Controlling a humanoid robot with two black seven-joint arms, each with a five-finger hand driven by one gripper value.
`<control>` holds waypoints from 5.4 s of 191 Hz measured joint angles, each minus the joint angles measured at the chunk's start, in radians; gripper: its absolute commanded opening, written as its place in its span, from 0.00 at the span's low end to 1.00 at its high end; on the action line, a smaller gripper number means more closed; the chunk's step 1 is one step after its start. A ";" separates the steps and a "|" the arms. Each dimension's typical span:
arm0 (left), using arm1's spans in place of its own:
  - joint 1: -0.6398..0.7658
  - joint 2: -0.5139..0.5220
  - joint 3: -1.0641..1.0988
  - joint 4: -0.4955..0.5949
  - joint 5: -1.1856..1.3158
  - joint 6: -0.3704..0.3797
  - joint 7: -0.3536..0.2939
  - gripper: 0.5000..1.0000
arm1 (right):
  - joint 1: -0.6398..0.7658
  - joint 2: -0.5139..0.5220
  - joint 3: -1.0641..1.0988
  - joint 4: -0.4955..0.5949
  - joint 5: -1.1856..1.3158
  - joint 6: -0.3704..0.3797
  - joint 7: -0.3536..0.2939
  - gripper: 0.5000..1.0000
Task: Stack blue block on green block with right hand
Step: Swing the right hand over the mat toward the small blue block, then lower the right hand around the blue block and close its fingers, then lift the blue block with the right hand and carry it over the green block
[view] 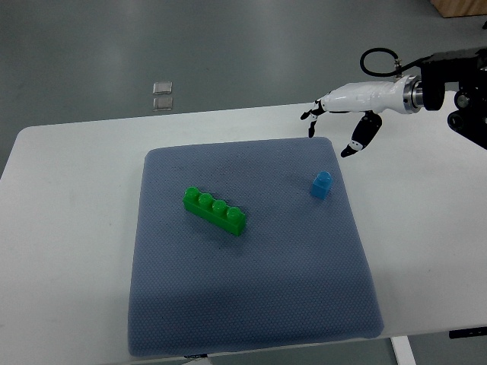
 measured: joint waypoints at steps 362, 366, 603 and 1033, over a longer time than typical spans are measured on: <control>0.000 0.000 0.000 0.000 0.000 0.000 0.000 1.00 | -0.138 0.104 -0.148 -0.094 -0.130 -0.379 -0.006 0.82; 0.000 0.000 0.000 0.000 0.000 0.000 0.000 1.00 | -0.139 0.104 -0.150 -0.094 -0.130 -0.381 -0.006 0.82; 0.000 0.000 0.000 0.000 0.000 0.000 0.000 1.00 | -0.145 0.117 -0.176 -0.125 -0.132 -0.402 -0.007 0.55; 0.000 0.000 0.000 0.000 0.000 0.000 0.000 1.00 | 0.024 0.337 -0.187 -0.063 -0.168 -0.360 -0.004 0.08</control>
